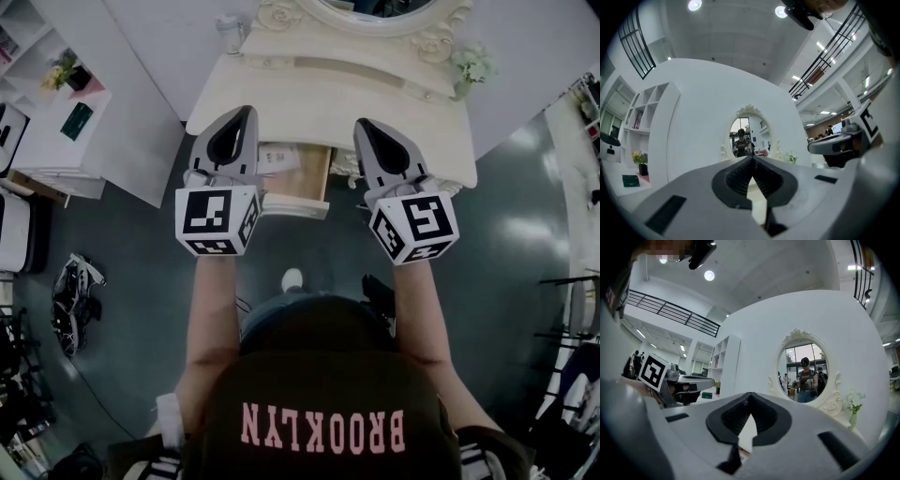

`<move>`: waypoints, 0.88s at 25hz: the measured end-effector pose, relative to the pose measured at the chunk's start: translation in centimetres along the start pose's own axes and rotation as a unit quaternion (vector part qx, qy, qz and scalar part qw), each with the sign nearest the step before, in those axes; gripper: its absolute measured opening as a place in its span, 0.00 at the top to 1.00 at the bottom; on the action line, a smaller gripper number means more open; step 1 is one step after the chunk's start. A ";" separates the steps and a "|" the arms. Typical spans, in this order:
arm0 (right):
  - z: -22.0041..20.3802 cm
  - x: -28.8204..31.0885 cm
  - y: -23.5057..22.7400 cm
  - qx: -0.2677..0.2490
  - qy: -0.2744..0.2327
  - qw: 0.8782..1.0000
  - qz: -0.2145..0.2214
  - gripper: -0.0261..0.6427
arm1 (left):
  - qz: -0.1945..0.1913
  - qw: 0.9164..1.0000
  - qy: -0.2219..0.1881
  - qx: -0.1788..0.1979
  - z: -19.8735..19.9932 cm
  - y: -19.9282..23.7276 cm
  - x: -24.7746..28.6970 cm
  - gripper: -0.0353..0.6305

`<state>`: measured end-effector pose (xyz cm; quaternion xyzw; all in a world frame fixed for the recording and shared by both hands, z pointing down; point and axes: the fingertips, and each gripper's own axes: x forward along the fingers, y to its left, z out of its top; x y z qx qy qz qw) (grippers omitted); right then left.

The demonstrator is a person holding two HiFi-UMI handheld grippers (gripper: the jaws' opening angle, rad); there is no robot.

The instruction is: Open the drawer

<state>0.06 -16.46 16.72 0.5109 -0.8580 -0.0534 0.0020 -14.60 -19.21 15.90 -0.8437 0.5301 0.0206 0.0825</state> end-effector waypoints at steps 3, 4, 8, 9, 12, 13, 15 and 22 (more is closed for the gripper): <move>-0.4 0.0 0.2 -0.003 0.005 1.000 -0.002 0.97 | -0.001 1.000 0.003 0.001 -0.3 -0.1 -0.1 0.94; -0.4 0.0 0.3 -0.005 0.006 1.000 -0.001 0.97 | -0.002 1.000 0.004 0.001 -0.4 -0.1 -0.1 0.94; -0.3 0.2 0.7 -0.009 0.007 1.000 0.004 0.97 | -0.001 1.000 0.007 0.004 -0.2 0.1 -0.3 0.94; -0.2 0.2 0.8 -0.009 0.007 1.000 0.004 0.97 | 0.000 1.000 0.007 0.005 -0.1 0.2 -0.4 0.94; 0.0 0.4 0.9 -0.009 0.006 1.000 0.005 0.97 | 0.002 1.000 0.007 0.009 0.2 0.5 -0.6 0.94; 0.1 0.4 1.0 -0.009 0.005 1.000 0.005 0.97 | 0.003 1.000 0.007 0.011 0.2 0.7 -0.7 0.94; 0.1 0.4 1.1 -0.011 0.005 1.000 0.007 0.97 | 0.006 1.000 0.008 0.012 0.1 0.9 -0.8 0.94; 0.5 0.7 1.6 -0.018 -0.001 1.000 0.013 0.97 | 0.008 1.000 0.009 0.015 0.3 1.2 -0.8 0.94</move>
